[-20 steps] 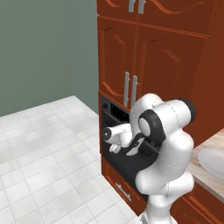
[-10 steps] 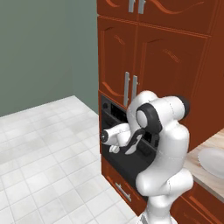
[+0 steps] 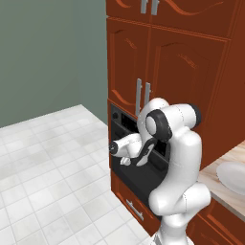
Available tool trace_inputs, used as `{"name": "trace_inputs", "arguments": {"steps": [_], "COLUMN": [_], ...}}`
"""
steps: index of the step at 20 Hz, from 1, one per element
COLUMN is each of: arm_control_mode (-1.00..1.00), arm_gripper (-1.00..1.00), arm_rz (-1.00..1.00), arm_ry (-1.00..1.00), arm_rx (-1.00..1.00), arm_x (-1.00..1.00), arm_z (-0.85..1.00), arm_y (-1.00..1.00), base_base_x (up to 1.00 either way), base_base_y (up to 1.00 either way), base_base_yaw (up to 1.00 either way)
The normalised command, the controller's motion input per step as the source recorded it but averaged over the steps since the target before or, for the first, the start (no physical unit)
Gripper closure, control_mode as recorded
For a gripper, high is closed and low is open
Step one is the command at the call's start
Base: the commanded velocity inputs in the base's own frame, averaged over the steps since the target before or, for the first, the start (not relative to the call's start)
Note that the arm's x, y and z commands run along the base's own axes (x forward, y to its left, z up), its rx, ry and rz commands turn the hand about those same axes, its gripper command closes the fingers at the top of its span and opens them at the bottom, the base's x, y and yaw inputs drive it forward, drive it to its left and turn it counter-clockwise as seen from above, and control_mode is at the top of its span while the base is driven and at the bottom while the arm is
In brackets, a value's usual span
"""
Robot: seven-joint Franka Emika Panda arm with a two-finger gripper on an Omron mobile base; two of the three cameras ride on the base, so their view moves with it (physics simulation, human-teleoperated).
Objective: Take the baked cake out of the oven and place it on the plate for cooling. Then close the oven door.
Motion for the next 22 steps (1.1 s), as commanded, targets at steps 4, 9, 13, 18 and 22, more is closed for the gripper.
{"name": "trace_inputs", "arguments": {"steps": [4,9,13,18,22], "arm_control_mode": [-1.00,-1.00,-1.00,-1.00,-1.00], "arm_gripper": [-1.00,-1.00,1.00,1.00,1.00], "arm_rz": [0.00,0.00,0.00,0.00,0.00], "arm_ry": [0.00,0.01,0.00,0.00,0.02], "arm_rx": [-0.02,-0.01,0.00,0.00,0.00], "arm_x": [0.26,0.25,0.21,0.14,0.03], "arm_z": [-0.19,-0.25,-0.18,-0.22,-0.31], "arm_y": [-0.08,-0.02,-0.01,0.00,0.00], "base_base_x": [0.00,0.00,0.00,0.00,0.00], "base_base_y": [0.00,0.00,0.00,0.00,0.00], "base_base_yaw": [0.00,0.00,0.00,0.00,0.00]}}
